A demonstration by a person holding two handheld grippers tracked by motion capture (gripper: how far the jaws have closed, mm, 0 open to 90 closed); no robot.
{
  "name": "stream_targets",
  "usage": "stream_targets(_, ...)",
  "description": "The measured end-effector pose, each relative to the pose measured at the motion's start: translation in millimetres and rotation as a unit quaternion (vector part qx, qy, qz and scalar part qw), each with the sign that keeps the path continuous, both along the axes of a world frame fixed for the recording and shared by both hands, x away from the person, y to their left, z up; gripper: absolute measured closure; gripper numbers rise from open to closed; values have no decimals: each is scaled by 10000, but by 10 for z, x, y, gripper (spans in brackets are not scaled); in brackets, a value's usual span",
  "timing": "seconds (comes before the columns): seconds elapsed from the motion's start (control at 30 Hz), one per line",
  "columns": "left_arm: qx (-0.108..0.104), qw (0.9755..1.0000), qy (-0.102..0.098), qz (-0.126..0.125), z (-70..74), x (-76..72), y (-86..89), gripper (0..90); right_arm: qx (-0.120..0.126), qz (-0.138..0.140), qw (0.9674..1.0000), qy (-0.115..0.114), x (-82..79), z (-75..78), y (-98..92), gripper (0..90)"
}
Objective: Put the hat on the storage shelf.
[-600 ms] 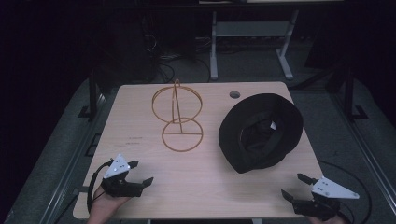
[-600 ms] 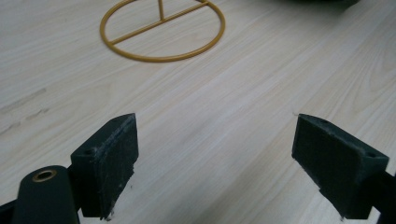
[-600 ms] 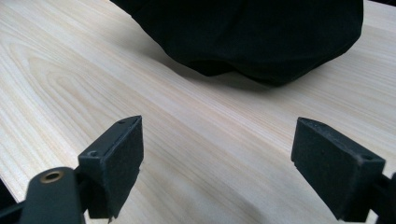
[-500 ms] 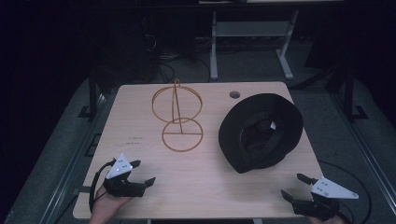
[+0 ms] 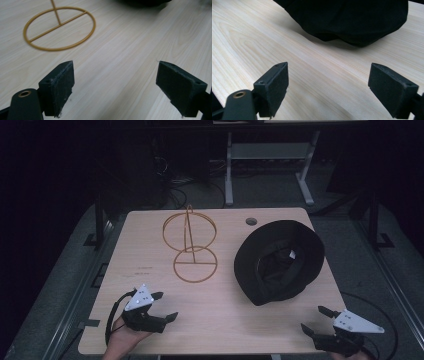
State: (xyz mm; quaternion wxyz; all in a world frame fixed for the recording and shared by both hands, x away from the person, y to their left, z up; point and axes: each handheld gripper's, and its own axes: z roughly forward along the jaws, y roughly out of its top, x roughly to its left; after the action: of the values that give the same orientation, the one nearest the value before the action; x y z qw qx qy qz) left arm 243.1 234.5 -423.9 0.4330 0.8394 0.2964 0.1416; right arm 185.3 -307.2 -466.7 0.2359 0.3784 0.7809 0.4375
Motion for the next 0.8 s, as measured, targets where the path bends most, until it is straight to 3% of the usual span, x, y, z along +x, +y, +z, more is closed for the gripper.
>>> stream_targets(0.37,59,9982,-145,-586,139,24,-391,144,18,17,10000,22,-19,-9,12,161)
stream_targets(0.6,66,9949,-180,-988,229,84,-767,144,-13,53,10000,31,-5,-13,21,161)
stream_targets(0.8,88,9928,-204,-1175,290,96,-963,145,30,47,10000,-42,-10,10,28,159)
